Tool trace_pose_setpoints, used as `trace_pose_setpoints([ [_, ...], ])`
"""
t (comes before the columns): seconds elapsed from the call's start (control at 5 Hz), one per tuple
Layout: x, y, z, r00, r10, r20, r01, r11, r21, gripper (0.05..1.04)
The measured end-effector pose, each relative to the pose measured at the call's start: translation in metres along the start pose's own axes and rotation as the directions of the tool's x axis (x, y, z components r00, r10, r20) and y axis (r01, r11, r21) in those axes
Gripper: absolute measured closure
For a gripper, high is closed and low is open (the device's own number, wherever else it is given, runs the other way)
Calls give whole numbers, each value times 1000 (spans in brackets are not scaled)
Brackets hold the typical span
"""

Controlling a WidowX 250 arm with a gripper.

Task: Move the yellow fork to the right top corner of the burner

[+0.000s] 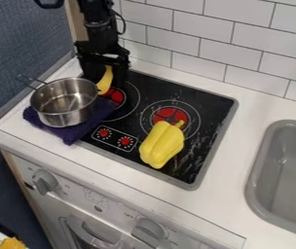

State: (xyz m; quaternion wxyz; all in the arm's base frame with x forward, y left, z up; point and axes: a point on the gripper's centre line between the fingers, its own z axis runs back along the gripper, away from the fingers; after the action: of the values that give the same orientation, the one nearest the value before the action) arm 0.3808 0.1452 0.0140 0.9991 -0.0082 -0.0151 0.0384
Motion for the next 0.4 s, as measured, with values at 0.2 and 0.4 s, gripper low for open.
trace_pose_setpoints([
  [0.2,6,0,-3,1000,7,-17,-6,1000,14,134],
  [0.4,9,-2,-5,999,1,-33,0,999,44,408],
])
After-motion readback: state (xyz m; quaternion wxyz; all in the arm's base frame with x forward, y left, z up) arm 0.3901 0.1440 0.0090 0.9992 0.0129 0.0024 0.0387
